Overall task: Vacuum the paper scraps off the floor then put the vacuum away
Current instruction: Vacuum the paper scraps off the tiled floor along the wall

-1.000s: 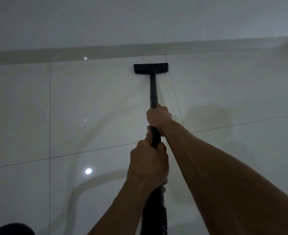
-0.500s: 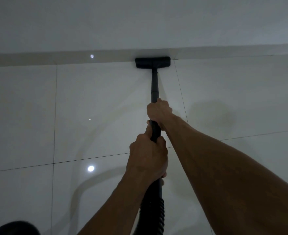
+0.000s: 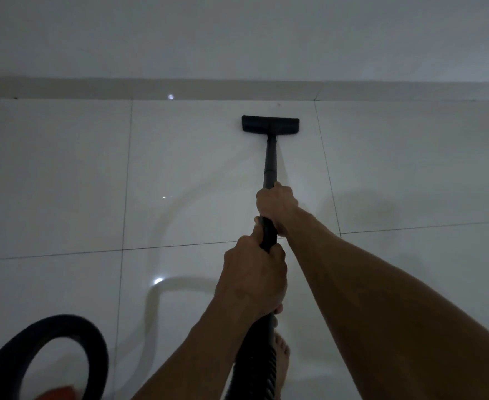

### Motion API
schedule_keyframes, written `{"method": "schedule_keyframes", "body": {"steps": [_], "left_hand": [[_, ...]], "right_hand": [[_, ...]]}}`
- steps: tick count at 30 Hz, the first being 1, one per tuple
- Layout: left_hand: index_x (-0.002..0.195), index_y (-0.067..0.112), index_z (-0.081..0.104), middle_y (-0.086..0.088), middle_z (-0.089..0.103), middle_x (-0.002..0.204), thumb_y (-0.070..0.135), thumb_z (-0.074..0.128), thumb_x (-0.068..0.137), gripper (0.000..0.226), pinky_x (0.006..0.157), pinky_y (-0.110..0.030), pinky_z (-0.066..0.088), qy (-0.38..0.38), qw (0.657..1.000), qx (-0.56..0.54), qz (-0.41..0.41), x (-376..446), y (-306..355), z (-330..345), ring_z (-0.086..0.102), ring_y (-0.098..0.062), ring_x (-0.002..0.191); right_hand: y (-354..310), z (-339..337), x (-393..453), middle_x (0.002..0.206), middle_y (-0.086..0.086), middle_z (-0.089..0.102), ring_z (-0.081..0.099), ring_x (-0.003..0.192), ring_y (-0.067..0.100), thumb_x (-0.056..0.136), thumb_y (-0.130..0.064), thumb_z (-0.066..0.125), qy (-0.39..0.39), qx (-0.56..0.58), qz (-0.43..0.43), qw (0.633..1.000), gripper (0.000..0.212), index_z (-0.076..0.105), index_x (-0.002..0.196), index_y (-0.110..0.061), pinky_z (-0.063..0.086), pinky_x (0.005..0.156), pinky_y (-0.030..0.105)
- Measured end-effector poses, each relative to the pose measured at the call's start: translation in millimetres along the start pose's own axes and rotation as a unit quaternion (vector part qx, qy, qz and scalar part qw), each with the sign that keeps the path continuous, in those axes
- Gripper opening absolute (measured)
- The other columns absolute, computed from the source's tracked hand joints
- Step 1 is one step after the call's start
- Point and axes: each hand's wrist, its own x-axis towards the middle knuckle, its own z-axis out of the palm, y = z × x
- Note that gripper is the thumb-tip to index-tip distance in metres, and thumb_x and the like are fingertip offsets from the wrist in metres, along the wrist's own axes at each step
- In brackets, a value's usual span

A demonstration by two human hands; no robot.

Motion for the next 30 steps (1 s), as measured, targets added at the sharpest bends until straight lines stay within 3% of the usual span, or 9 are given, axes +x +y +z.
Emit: {"method": "schedule_keyframes", "body": {"steps": [7,12,16,18,21,23,24,27,30], "left_hand": [[0.128,0.024,0.053,-0.010,0.068,0.093,0.037,0.049,0.099,0.032,0.068,-0.046,0.064,0.000,1.000,0.028,0.015,-58.8,-56.7,-32.6,0.073,-0.030,0.074],[0.133,0.022,0.050,-0.007,0.066,0.082,0.034,0.051,0.099,0.036,0.040,-0.025,0.054,-0.016,1.000,0.020,-0.008,-98.6,-95.8,-66.7,0.063,-0.014,0.039],[0.142,0.025,0.045,-0.011,0.067,0.084,0.030,0.057,0.097,0.047,0.040,-0.024,0.052,-0.038,0.998,0.042,-0.011,-126.2,-119.2,-100.1,0.062,-0.015,0.038],[0.144,0.028,0.042,-0.013,0.067,0.087,0.028,0.061,0.096,0.052,0.041,-0.025,0.052,-0.047,0.997,0.067,-0.019,-137.3,-128.2,-119.2,0.062,-0.017,0.041],[0.143,0.028,0.043,-0.015,0.066,0.085,0.027,0.064,0.095,0.053,0.043,-0.028,0.054,-0.063,0.991,0.110,-0.035,-148.3,-140.9,-147.0,0.063,-0.020,0.043],[0.140,0.028,0.045,-0.015,0.067,0.087,0.029,0.066,0.093,0.051,0.048,-0.031,0.057,-0.077,0.983,0.162,-0.040,-153.8,-149.5,-164.5,0.066,-0.021,0.045],[0.139,0.027,0.046,-0.014,0.068,0.088,0.030,0.066,0.093,0.051,0.050,-0.032,0.058,-0.083,0.976,0.197,-0.042,-157.1,-152.5,-173.5,0.068,-0.021,0.049],[0.141,0.026,0.045,-0.014,0.066,0.086,0.029,0.066,0.093,0.053,0.051,-0.033,0.058,-0.093,0.960,0.255,-0.071,-171.5,-155.6,-201.2,0.068,-0.023,0.049],[0.142,0.025,0.045,-0.014,0.063,0.084,0.028,0.065,0.094,0.053,0.060,-0.042,0.064,-0.099,0.945,0.298,-0.092,-189.6,-154.2,-226.8,0.068,-0.030,0.059]], "right_hand": [[0.8,48.0,-73.7,0.123,0.013,0.058,0.062,0.100,0.026,0.091,-0.015,0.047,-0.006,0.165,0.059,0.984,0.039,0.049,0.129,-0.008,0.057,0.092,0.045],[-8.5,86.6,-125.0,0.105,0.010,0.064,0.070,0.089,0.027,0.086,-0.017,0.051,-0.030,0.259,0.097,0.961,0.043,0.046,0.128,-0.014,0.062,0.080,0.044],[-16.4,117.9,-157.1,0.121,0.014,0.059,0.064,0.106,0.031,0.085,-0.021,0.051,-0.050,0.288,0.086,0.952,0.052,0.045,0.135,-0.009,0.056,0.094,0.049],[-21.2,132.5,-171.7,0.118,0.012,0.053,0.059,0.102,0.029,0.085,-0.021,0.050,-0.069,0.320,0.079,0.942,0.057,0.043,0.140,-0.008,0.053,0.096,0.048],[-31.2,152.0,-193.7,0.110,0.005,0.045,0.053,0.077,0.021,0.090,-0.016,0.049,-0.094,0.352,0.076,0.928,0.056,0.038,0.144,-0.010,0.060,0.060,0.030],[-38.3,163.6,-210.2,0.098,0.003,0.043,0.049,0.065,0.015,0.093,-0.016,0.048,-0.102,0.336,0.064,0.934,0.055,0.034,0.147,-0.015,0.046,0.031,0.015],[-40.6,171.1,-218.0,0.090,0.001,0.042,0.051,0.061,0.014,0.094,-0.016,0.048,-0.106,0.328,0.060,0.937,0.056,0.032,0.148,-0.020,0.043,0.028,0.014],[-52.7,185.6,-239.4,0.084,-0.005,0.041,0.055,0.050,0.007,0.096,-0.019,0.051,-0.137,0.226,0.009,0.964,0.049,0.033,0.139,-0.034,0.056,0.049,0.019],[-65.0,186.9,-269.3,0.071,-0.003,0.044,0.052,0.064,0.014,0.092,-0.026,0.067,-0.096,0.039,-0.064,0.993,0.029,0.046,0.102,-0.011,0.045,0.068,0.025]]}}
